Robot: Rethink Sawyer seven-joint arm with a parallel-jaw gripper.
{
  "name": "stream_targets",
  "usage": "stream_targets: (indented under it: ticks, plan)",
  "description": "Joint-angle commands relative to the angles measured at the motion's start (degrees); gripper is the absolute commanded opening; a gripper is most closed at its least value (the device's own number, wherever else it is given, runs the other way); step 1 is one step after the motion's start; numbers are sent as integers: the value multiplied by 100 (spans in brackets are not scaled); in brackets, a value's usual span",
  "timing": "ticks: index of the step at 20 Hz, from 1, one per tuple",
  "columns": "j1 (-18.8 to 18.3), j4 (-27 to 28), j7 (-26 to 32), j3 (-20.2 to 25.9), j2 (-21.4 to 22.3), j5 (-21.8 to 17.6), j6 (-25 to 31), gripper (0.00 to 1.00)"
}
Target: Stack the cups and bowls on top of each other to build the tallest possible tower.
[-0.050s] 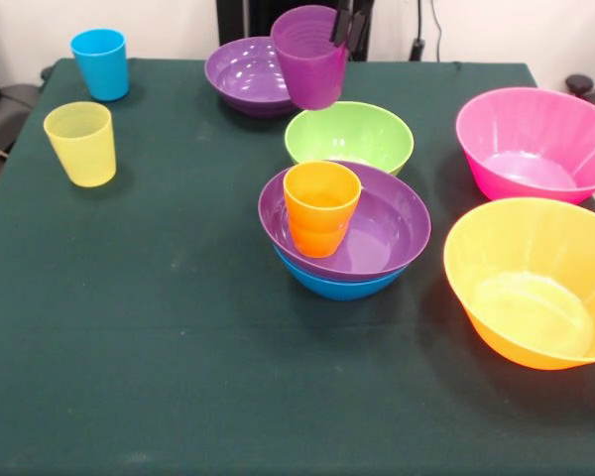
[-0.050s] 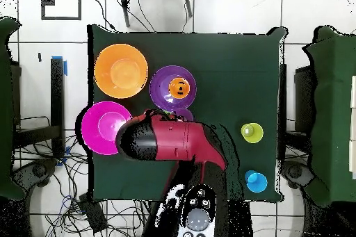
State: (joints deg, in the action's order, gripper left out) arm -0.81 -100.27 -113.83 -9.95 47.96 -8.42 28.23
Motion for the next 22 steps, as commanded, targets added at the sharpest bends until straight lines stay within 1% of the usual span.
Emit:
stream_targets:
  ticks: [1,6,10,13,16,18,22]
  plan:
    - [65,332,-270,472,7,90,733,0]
    - [103,400,-269,455,139,115,1017,0]
    - [107,400,-306,473,157,132,1103,0]
    - [101,362,-351,495,53,120,1004,0]
    - [94,76,-511,542,-19,158,544,0]
    - [137,38,-543,514,-18,130,459,0]
    - [195,115,-546,461,-48,72,492,0]
